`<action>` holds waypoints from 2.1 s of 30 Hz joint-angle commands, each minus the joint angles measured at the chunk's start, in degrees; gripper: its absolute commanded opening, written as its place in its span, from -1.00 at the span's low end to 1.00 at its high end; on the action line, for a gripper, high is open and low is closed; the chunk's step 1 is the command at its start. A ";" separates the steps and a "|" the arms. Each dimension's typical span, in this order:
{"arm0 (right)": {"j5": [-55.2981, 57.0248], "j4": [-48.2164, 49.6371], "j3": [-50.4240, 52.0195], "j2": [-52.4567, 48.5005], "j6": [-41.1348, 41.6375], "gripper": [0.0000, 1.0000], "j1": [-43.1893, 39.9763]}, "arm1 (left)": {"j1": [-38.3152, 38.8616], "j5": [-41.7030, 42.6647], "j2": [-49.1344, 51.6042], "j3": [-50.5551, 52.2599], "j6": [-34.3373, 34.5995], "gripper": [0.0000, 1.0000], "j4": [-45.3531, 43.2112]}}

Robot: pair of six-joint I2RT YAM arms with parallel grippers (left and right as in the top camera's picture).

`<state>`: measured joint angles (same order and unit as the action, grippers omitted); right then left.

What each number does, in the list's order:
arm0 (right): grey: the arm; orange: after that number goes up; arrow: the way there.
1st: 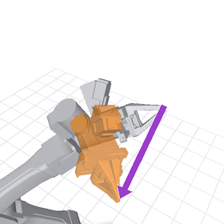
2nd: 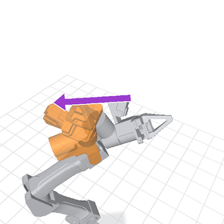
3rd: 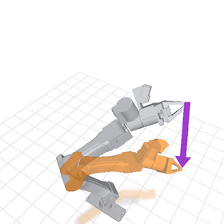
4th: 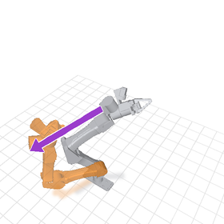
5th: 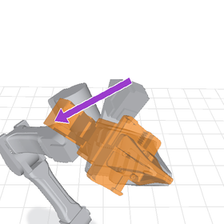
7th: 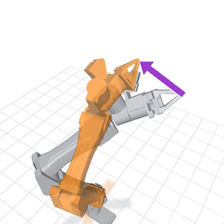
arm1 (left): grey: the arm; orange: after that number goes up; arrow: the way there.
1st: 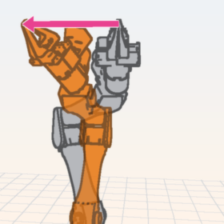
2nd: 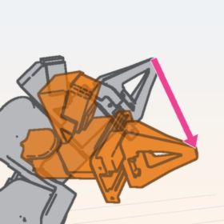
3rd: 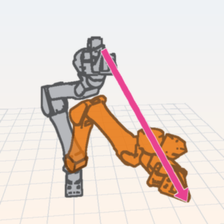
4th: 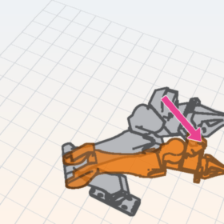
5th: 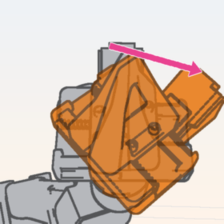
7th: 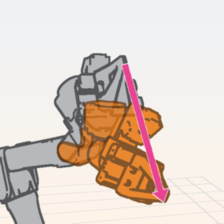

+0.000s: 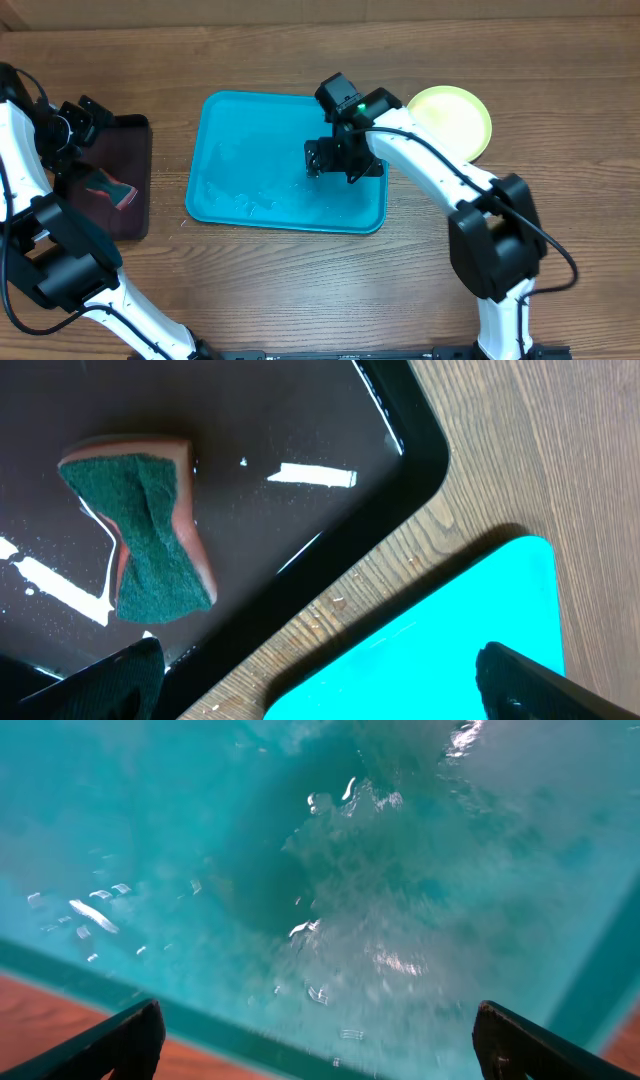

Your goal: Clean dirty plates on tray and stack at the side

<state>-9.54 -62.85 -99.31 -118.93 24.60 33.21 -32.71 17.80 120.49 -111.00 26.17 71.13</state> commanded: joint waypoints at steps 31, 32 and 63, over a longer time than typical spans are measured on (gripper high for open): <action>2.21 -14.62 -2.40 17.29 0.72 1.00 4.07 | 0.15 -0.39 -0.90 -0.85 -0.87 1.00 -0.02; 2.21 -14.64 -2.40 17.29 0.72 1.00 4.07 | 0.15 -0.39 -0.90 -0.85 -0.87 1.00 -0.02; 9.07 -10.54 -1.22 19.41 0.50 1.00 3.76 | 0.15 -0.39 -0.90 -0.85 -0.87 1.00 -0.02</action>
<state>-2.33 -74.89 -100.71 -102.45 25.23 37.47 -32.71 17.80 120.49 -111.00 26.17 71.16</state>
